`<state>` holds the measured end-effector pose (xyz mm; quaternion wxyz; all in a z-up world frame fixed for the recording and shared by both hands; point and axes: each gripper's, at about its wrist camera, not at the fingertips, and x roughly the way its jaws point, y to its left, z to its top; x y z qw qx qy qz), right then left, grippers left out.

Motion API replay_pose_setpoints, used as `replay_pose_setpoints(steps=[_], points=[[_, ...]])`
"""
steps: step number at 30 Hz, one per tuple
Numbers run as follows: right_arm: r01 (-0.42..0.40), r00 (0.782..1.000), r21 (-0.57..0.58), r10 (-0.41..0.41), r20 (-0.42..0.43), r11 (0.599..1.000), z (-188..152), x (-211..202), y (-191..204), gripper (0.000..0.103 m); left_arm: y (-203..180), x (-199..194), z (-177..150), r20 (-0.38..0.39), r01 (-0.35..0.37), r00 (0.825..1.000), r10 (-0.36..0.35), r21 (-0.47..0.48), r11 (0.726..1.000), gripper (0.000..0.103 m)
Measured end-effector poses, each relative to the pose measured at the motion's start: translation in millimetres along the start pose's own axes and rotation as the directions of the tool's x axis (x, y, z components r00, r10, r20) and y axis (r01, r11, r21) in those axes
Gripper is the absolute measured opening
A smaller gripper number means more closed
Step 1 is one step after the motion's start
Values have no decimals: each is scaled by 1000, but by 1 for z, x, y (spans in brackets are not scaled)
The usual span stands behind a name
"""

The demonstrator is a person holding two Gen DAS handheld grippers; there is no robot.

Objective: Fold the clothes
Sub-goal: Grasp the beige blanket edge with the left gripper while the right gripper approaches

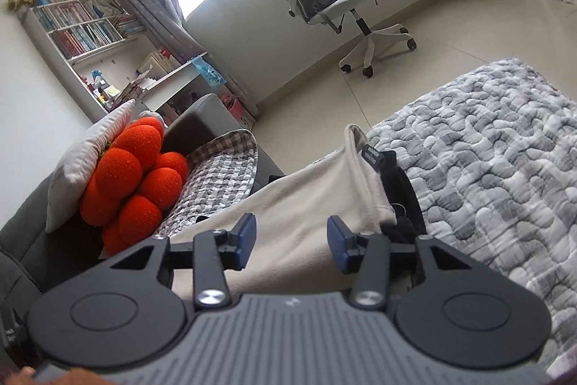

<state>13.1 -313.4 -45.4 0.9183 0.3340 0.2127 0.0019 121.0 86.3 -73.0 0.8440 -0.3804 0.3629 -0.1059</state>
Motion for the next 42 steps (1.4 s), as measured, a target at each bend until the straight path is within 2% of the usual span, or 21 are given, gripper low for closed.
replay_pose_setpoints(steps=[3, 7, 13, 18, 21, 25, 28, 30, 33, 42], points=[[-3, 1000, -1, 3, 0, 1000, 1, -1, 0, 48, -8, 15, -11, 8, -9, 1000, 9, -2, 1000, 54], [-4, 1000, -11, 4, 3, 1000, 1, -3, -1, 48, -13, 25, -16, 75, -43, 996, 45, -25, 999, 54], [-17, 1000, -25, 16, -6, 1000, -1, 0, 2, 48, -18, 32, -23, 183, -90, 978, 100, -62, 994, 52], [-33, 999, -52, 32, -22, 998, -5, 3, 10, 48, -20, 34, -27, 242, -142, 957, 157, -77, 987, 31], [-49, 998, -72, 46, -34, 996, -7, 4, 15, 48, -21, 29, -30, 276, -120, 952, 133, -62, 991, 21], [-113, 992, -121, 105, -70, 986, -10, 9, 31, 47, -29, 20, -34, 316, -98, 944, 97, -13, 995, 19], [-166, 981, -148, 149, -123, 975, -11, 18, 44, 37, -36, 15, -36, 343, -93, 936, 75, 37, 995, 18], [-171, 976, -169, 144, -164, 971, -14, 28, 52, 27, -41, 12, -38, 358, -88, 932, 59, 66, 994, 18], [-175, 966, -183, 133, -220, 968, -18, 44, 59, 22, -48, 8, -39, 369, -71, 929, 33, 91, 993, 18], [-144, 939, -199, 70, -337, 969, -32, 83, 64, 14, -64, 0, -44, 383, -14, 923, -48, 158, 987, 18]])
